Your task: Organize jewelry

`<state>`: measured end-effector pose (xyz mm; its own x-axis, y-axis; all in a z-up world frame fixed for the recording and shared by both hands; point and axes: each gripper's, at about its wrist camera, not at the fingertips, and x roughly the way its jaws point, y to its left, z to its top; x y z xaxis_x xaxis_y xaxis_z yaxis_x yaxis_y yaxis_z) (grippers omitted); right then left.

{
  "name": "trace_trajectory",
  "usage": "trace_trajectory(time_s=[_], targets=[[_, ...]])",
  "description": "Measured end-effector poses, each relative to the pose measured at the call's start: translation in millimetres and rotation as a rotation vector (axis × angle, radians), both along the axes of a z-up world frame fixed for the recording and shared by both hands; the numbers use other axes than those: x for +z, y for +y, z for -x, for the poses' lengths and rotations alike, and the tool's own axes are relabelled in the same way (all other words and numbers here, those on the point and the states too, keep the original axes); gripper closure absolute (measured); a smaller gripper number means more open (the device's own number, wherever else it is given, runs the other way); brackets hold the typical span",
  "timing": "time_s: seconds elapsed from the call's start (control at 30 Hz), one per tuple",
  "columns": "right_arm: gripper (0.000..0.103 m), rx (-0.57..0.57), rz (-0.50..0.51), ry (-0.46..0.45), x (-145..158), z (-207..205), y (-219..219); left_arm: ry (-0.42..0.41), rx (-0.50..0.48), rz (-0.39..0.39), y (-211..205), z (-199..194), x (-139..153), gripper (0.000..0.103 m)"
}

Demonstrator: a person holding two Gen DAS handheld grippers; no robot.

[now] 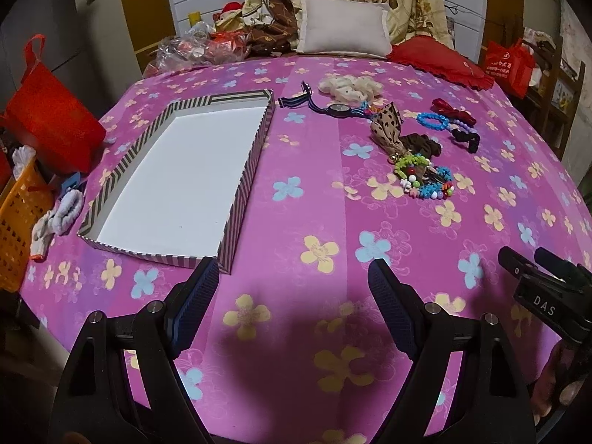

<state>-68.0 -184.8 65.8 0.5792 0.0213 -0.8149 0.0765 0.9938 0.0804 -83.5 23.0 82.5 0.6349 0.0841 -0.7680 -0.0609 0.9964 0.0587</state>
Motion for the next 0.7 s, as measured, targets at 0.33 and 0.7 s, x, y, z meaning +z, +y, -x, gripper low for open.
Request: trace_trajectory(time_s=[0.33, 0.7], targets=[[0.032, 0.004, -0.003, 0.005, 0.6, 3.4, 1.2, -0.029, 0.014, -0.013, 5.5, 2.3, -0.8, 0.020], [0.032, 0.004, -0.026, 0.000, -5.5, 2.6, -2.8, 0.069, -0.066, 0.126, 21.5, -51.0, 4.8, 0.020]])
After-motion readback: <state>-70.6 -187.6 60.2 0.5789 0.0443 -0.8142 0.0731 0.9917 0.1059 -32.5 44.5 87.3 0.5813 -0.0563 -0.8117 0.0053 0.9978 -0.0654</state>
